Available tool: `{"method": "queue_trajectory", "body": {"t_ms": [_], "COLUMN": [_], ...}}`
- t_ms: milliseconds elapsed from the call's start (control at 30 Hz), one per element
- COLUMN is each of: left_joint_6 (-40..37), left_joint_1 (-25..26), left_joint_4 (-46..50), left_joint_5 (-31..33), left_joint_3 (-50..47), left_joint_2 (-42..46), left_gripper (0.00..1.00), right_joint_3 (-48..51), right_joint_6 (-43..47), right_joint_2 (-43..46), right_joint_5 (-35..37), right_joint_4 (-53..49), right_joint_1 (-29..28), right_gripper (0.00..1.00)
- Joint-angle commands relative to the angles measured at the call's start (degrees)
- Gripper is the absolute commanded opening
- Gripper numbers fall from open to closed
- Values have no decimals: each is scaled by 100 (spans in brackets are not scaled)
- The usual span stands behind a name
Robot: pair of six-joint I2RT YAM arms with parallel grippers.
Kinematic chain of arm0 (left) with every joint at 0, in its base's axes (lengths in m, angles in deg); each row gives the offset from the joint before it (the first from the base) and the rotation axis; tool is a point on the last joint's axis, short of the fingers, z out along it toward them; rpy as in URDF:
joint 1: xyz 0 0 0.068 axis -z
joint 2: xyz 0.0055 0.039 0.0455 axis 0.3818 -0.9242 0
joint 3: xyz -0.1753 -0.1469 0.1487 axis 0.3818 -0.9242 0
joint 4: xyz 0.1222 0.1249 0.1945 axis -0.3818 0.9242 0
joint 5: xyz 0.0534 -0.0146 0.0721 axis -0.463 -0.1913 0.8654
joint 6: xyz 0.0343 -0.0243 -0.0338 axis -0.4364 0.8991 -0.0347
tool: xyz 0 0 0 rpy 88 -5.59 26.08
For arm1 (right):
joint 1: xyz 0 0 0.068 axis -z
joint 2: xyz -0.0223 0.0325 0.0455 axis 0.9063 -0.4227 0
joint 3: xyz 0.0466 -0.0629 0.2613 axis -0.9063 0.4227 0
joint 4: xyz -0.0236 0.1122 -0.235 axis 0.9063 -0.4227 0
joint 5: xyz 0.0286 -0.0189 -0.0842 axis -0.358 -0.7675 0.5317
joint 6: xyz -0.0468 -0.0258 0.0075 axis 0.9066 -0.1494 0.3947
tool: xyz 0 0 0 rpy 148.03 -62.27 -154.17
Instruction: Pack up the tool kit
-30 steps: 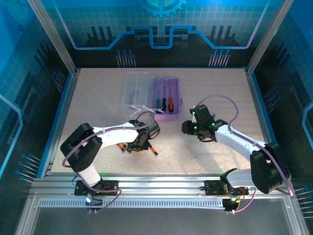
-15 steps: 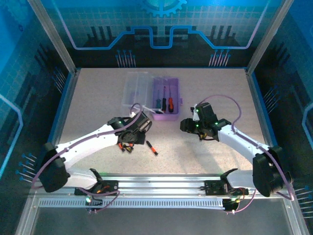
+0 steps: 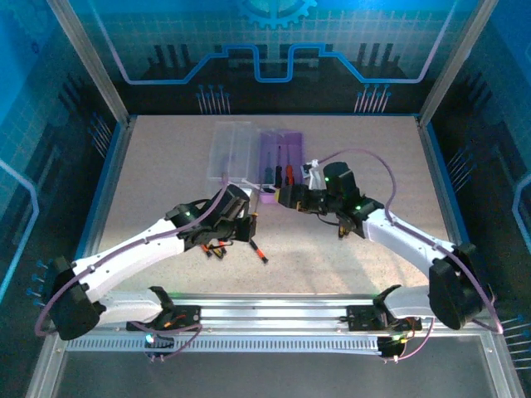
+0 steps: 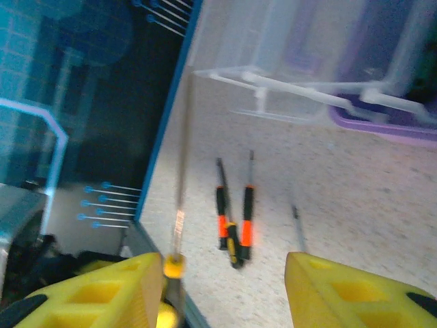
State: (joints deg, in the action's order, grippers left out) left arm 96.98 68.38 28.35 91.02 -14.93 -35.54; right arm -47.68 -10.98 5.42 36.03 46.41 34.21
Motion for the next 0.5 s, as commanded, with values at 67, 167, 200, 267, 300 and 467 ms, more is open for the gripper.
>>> {"method": "queue_trajectory", "body": {"t_ms": [67,167,200,267,300,467], "left_joint_6": [13,65,76,92,103,114], "left_joint_1": [82,108,112,118,126,141], "left_joint_4": [-541,-584,-625,-668,-683,-692], "left_joint_5": [-454,-421,-425,-426,-413,-438], "left_joint_3": [6,-37,-68,-118,-135,-170], "left_joint_2": [-220,-212,-203,-181,-168,-146], "left_gripper": [1,1,1,1,1,1], "right_joint_3": [-290,-530,-558,-660,-716,-934], "right_joint_6": [-411,-372,-375,-365,-345,-271], "right_joint_2": [-424,-600,-644,-784,-834,-950], "right_joint_5": [-218,-175,-167,-119,-99,208], "right_joint_4": [546,436,442,370,290,-19], "right_joint_1": [-218,-270,-270,-270,-270,-304], "right_gripper": [49,45,43,40,37,19]}}
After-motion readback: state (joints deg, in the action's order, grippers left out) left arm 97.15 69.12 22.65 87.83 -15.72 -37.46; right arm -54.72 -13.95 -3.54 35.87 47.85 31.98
